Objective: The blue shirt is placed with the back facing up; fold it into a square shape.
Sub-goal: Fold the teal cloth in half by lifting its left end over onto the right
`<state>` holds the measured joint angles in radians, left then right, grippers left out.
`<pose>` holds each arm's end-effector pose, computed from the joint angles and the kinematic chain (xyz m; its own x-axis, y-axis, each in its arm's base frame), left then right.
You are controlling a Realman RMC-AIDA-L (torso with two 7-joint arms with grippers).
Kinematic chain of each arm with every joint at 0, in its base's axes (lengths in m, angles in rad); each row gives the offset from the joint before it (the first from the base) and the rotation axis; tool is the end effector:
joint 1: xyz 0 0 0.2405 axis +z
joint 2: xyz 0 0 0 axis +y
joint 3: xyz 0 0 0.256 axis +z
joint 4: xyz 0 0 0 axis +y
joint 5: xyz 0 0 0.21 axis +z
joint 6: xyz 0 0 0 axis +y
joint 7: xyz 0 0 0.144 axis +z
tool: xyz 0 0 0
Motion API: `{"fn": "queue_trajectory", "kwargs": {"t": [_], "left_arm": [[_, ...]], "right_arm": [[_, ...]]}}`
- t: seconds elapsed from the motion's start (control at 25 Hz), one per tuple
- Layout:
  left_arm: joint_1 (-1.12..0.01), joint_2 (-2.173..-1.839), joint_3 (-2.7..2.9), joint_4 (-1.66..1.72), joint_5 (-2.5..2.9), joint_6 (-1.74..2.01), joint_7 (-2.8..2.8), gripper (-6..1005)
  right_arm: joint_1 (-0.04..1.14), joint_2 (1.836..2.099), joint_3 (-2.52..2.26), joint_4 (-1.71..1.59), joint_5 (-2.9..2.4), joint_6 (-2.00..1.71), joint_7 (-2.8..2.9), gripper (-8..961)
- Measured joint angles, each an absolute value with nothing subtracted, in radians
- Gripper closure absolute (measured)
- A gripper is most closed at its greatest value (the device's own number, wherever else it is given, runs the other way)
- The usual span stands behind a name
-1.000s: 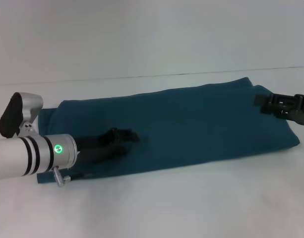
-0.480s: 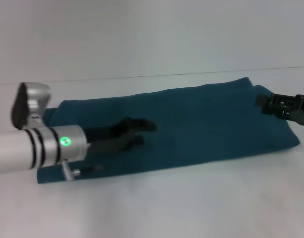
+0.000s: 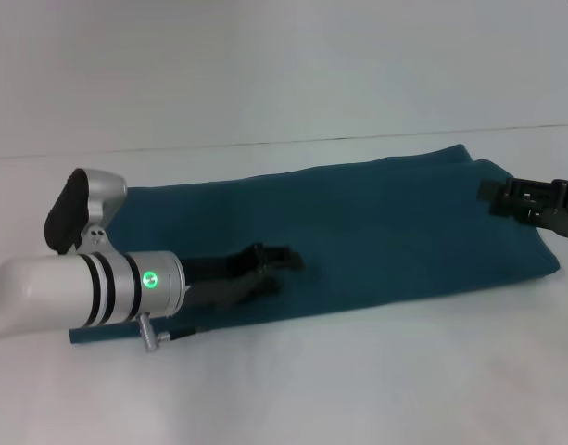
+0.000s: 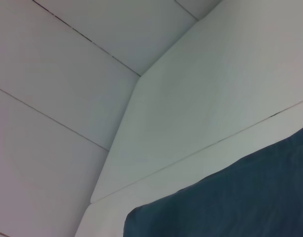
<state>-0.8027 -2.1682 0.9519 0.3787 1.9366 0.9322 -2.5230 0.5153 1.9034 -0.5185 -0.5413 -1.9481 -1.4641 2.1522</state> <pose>-0.2088 0.3895 -0.1054 -0.0527 0.9118 0.4073 0.9864 -0.0160 0.1636 0.3162 0.3523 0.0808 0.0952 -0.7491 -0.6556 -0.9504 -0.2643 0.1640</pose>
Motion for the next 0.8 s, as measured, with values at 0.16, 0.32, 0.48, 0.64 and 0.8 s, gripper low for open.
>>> {"fn": "queue_trajectory", "kwargs": {"t": [0.16,0.32,0.48,0.64,0.8], "left_arm": [[-0.804,-2.165,0.958,0.361,1.939,0.925,-2.524,431],[-0.803,-2.164,0.968,0.361,1.94,0.936,-2.526,431],[-0.786,-2.163,0.963,0.385,1.938,0.968,-2.524,431],[-0.751,-2.166,0.949,0.467,1.92,0.976,-2.523,431],[-0.775,-2.167,0.956,0.45,1.918,0.903,-2.521,432]], "right_arm": [[0.516,1.899,-0.519,-0.53,-1.948,-1.462,2.152,340],[0.518,1.898,-0.519,-0.528,-1.952,-1.461,2.152,340],[0.514,1.898,-0.518,-0.528,-1.956,-1.461,2.158,340],[0.512,1.9,-0.518,-0.528,-1.957,-1.462,2.158,340],[0.512,1.903,-0.518,-0.528,-1.957,-1.462,2.155,340]]}}
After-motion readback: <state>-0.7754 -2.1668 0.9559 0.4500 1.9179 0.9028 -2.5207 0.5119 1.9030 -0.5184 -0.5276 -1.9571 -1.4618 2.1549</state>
